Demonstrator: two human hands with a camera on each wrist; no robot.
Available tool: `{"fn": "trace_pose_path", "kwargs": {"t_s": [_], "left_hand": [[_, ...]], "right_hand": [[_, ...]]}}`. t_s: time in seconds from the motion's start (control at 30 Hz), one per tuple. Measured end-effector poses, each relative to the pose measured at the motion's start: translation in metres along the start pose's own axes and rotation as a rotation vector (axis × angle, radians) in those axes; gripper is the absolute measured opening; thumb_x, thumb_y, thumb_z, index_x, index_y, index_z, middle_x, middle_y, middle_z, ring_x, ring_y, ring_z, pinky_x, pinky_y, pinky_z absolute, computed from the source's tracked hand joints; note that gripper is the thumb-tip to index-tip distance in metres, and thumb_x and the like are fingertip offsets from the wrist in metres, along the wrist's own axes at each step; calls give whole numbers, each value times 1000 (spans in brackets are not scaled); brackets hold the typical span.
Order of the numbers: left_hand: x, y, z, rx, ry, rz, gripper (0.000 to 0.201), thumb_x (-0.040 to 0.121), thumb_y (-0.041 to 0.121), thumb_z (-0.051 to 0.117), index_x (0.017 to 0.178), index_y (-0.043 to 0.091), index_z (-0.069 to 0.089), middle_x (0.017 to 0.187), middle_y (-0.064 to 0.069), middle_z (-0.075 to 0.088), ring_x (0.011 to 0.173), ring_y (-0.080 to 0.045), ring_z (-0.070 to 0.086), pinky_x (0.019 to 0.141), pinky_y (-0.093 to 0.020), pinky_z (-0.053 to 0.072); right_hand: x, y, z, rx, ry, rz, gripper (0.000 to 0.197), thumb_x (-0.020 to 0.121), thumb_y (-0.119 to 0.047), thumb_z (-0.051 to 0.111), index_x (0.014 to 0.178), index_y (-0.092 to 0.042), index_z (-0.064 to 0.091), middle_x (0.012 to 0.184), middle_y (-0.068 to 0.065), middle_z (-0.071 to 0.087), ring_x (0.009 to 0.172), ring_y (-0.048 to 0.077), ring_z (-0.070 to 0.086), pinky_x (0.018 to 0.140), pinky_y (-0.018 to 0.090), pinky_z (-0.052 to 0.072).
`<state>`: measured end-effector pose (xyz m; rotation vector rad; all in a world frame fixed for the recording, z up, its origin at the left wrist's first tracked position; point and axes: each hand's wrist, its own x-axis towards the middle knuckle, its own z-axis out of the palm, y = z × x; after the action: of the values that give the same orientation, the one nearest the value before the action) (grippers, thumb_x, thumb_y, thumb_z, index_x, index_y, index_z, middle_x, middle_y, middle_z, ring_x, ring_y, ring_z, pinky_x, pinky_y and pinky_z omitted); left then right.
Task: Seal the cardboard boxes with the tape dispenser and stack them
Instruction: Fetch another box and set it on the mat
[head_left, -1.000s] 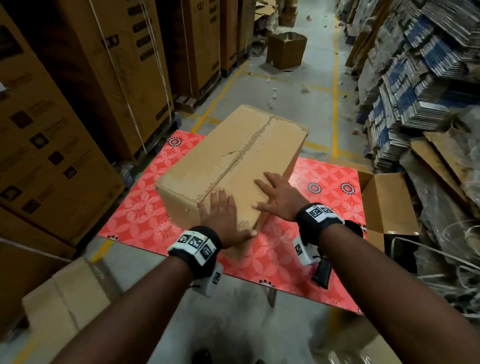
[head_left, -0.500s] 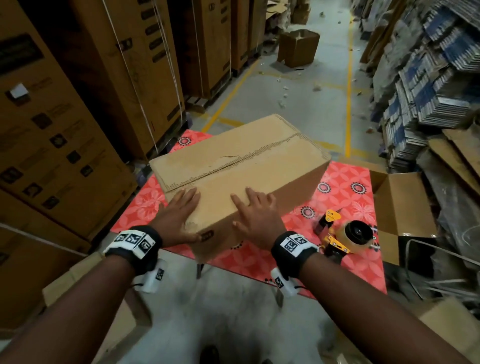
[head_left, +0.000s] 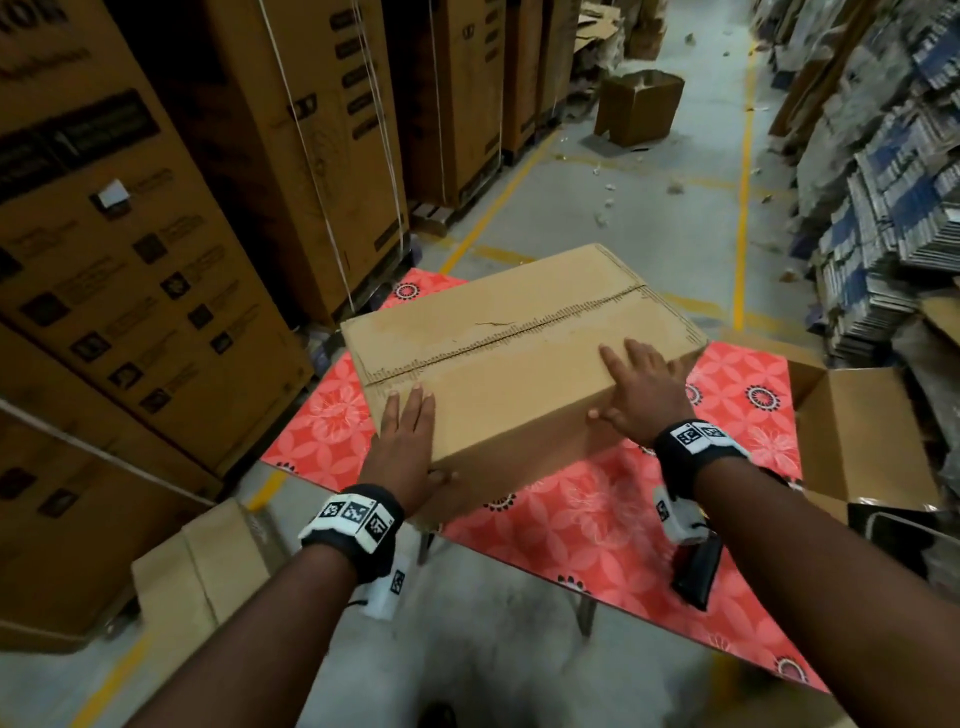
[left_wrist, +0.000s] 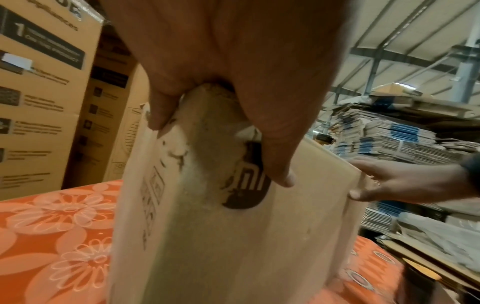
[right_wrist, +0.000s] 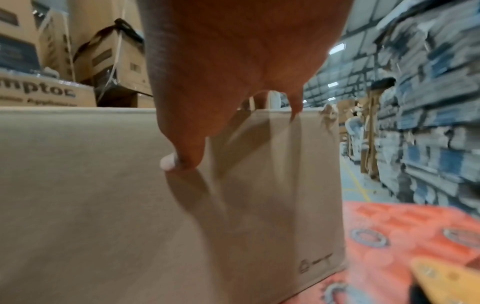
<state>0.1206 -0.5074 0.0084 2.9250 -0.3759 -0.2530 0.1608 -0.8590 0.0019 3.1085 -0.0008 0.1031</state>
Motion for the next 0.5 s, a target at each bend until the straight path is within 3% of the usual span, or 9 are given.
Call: {"fn": "trace_pose_path", "kwargs": {"t_s": [0.1,0.23,0.3,0.37,0.43,0.5], "left_hand": [[18,-36,-14,-6,-54,38,114,78,46,75,155,19,-5,162,1,-15,148,-27,-14,121,-47,11],[44,-71,-40,163,-149,-58,119,76,38,78,153,25,-11,160,5,-20,149,-28,-10,113,-65,17],[50,-58,-42,193,-181,-159,110,84,30,71,153,20,-14,160,0,-23,148,-33,-12,110,-71,12],[52,-31,-33,155,-180,-199,106,87,38,66,152,14,-14,159,-4,-24,146,-38,-15,107,-74,6],[53,-4,-20,122,-150,-141,104,87,51,61,152,15,-12,159,-2,-24,145,-38,-17,107,-74,3],[55,14,-10,94,-96,-86,100,88,59,54,153,21,-11,160,2,-21,146,-36,-16,108,-72,1]], "right_hand": [[-11,-27,4,28,93,49,98,71,-67,69,153,-28,32,154,17,34,139,36,34,108,60,28],[-36,-73,11,83,186,79,84,77,-64,64,147,-24,41,146,21,43,129,39,43,105,58,30],[-42,-86,11,81,197,83,81,79,-65,61,146,-25,42,143,20,45,126,38,44,104,57,31],[-40,-77,6,64,195,61,79,78,-71,56,144,-29,43,138,16,47,120,35,45,102,55,32],[-34,-51,2,56,176,63,84,73,-80,52,143,-34,45,136,14,47,119,34,43,101,53,33],[-30,-20,0,66,131,133,99,63,-91,47,148,-40,38,146,17,38,130,37,36,102,53,32]]}}
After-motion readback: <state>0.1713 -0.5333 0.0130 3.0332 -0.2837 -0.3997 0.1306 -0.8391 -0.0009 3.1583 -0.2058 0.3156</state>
